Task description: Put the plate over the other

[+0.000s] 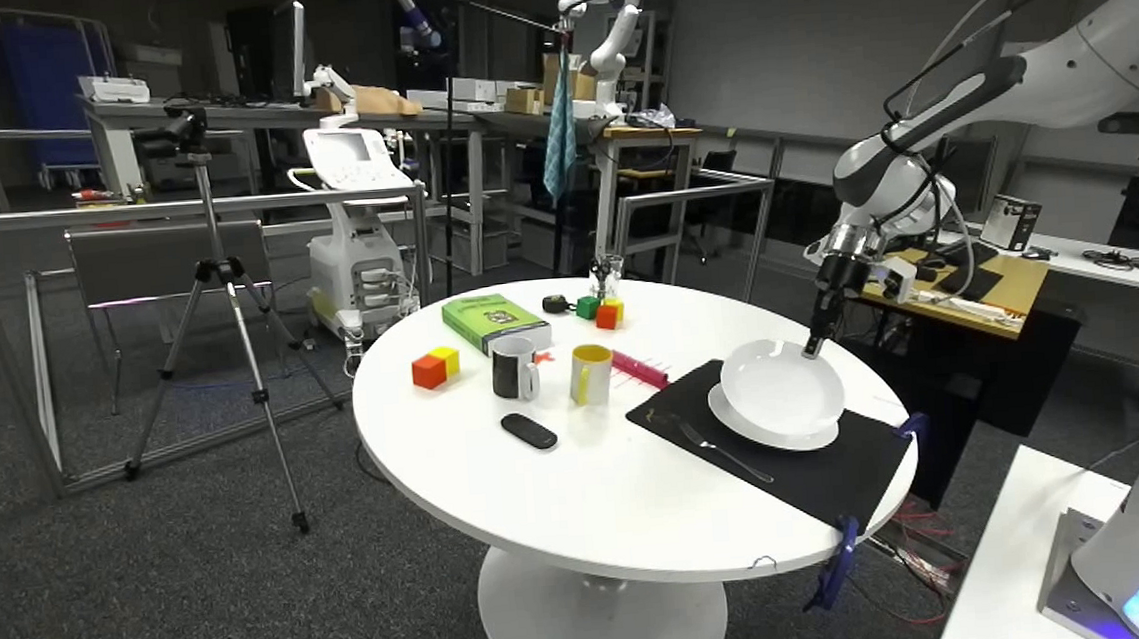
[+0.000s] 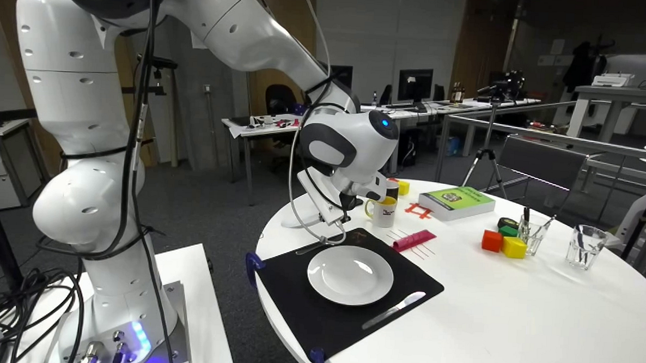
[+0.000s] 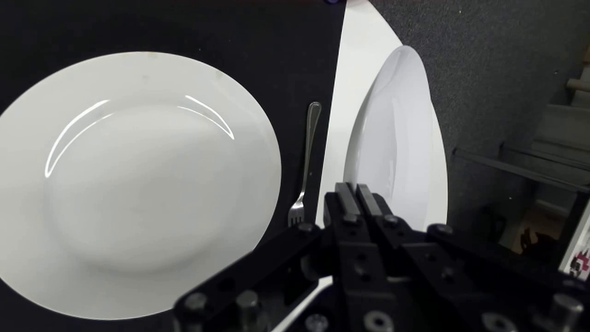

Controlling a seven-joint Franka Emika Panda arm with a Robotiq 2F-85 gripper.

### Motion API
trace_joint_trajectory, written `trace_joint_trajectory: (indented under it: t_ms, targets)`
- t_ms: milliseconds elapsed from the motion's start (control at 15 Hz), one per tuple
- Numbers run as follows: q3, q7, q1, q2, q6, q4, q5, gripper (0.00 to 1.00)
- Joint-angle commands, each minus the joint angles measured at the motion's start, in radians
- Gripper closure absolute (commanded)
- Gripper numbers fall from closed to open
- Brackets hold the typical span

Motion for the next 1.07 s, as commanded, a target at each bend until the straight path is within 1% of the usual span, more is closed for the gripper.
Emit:
trace_joint_trajectory:
  t_ms: [0,267,467,733,1000]
  targets:
    - [-0.012,0.000,0.012,0.000,-0.002,0.001,-0.001,0.99]
    - [-0.041,-0.005,-0.012,0.021,0.009,0.015,0.029,0.99]
    - [-0.088,-0.024,-0.050,0.044,0.011,0.026,0.067,0.99]
    - [-0.133,-0.059,-0.102,0.116,0.005,0.065,0.200,0.99]
    - [-0.131,-0.070,-0.128,0.216,0.001,0.118,0.288,0.99]
